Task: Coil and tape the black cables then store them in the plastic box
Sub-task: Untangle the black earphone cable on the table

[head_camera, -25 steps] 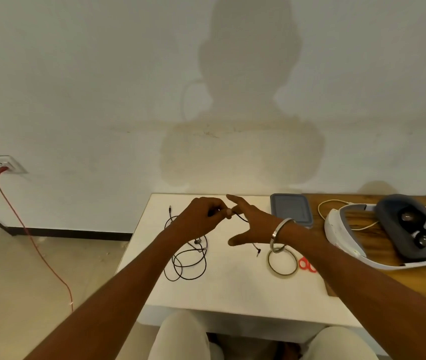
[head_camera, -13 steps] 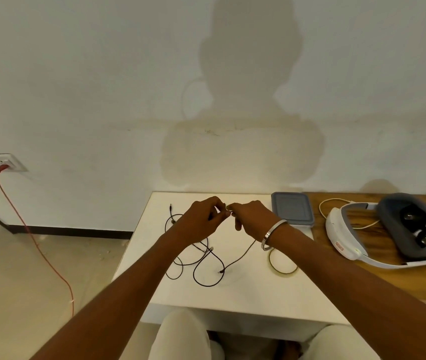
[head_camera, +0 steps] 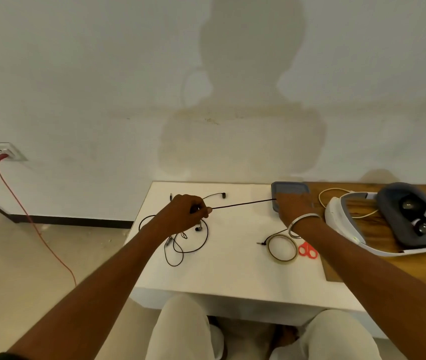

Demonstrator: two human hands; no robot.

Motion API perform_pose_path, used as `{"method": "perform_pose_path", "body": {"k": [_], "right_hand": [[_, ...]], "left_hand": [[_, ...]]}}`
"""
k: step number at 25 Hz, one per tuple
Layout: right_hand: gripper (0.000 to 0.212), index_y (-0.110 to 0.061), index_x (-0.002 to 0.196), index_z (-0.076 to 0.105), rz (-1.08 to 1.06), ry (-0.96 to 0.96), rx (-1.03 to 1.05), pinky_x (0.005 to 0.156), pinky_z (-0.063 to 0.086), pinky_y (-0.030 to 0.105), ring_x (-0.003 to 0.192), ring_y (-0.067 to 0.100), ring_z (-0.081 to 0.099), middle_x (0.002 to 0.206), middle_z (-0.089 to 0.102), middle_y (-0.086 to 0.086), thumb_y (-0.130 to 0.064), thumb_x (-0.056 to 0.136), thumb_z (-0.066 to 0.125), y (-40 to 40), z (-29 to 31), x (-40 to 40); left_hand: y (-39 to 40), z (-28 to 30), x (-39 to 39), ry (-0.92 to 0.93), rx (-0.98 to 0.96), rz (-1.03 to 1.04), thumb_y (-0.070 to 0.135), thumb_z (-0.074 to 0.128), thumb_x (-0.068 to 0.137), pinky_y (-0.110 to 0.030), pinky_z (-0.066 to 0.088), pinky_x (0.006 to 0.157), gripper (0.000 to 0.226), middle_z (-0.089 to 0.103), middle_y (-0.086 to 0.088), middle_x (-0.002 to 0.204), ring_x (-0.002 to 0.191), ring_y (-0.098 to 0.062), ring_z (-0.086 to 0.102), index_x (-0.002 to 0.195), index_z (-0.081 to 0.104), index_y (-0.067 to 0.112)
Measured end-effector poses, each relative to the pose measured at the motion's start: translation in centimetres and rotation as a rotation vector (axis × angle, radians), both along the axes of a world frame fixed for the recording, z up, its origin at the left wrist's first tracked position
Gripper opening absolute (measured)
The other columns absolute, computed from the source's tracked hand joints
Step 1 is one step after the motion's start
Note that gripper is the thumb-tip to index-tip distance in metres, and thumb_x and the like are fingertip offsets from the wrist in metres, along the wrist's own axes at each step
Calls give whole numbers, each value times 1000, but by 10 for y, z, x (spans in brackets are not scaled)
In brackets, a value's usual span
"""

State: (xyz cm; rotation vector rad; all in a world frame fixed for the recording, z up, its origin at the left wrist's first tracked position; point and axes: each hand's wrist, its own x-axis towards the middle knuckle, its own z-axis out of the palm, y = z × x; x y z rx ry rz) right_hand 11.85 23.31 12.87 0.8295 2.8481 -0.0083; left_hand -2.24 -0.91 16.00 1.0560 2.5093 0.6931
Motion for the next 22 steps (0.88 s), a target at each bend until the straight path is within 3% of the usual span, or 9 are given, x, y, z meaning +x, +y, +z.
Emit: {"method": "perform_pose_path", "body": {"k": [4,7,10,12,16,19,22], "right_hand": [[43,-14,133,42,-46,-128,-98,110,26,54,123,29,48,131,52,9,-20,92,51,-10,7,3],[77,-20,147,19,208,35,-276,110,26,51,134,29,35,147,34,7,-36,85,61,-41,13,-10],[51,-19,136,37,385,290,-451,103,37,44,115,26,55,123,60,3,-29,90,56,-76,18,-26],[34,-17,127,44,384,342,-429,99,40,40,99,22,63,102,69,-1,-15,94,49,-83,20,-33],[41,-17,127,44,443,234,-153,94,33,33,94,22,63,99,67,-1,1,91,41,-78,20,-30],[41,-18,126,44,380,309,-125,95,31,32,86,22,61,96,66,1,2,90,40,-71,21,-23],[40,-17,121,46,307,343,-134,98,27,33,85,22,60,94,65,0,3,88,39,-59,21,-14]], "left_hand": [[3,-1,6,-19,60,-15,42,59,91,-22,39,52,26,58,-4,58,46,-7,44,79,66,21],[14,1,17,-37,118,-49,41,59,91,-26,44,53,23,49,5,51,49,-13,50,81,68,22],[23,7,26,33,183,-103,32,59,93,-19,40,54,17,57,9,54,50,-8,49,90,70,20],[23,7,25,37,170,-93,32,55,95,-24,45,54,18,63,-2,64,54,-16,57,97,69,20],[17,1,19,8,89,-50,38,54,95,-22,38,50,23,53,-1,58,49,-16,48,84,65,21],[12,-6,19,2,46,-63,39,52,95,-27,35,55,28,56,-8,61,54,-16,45,80,66,21],[7,-9,18,-14,27,-51,41,50,96,-21,34,49,32,59,-8,63,50,-14,44,80,67,19]]}}
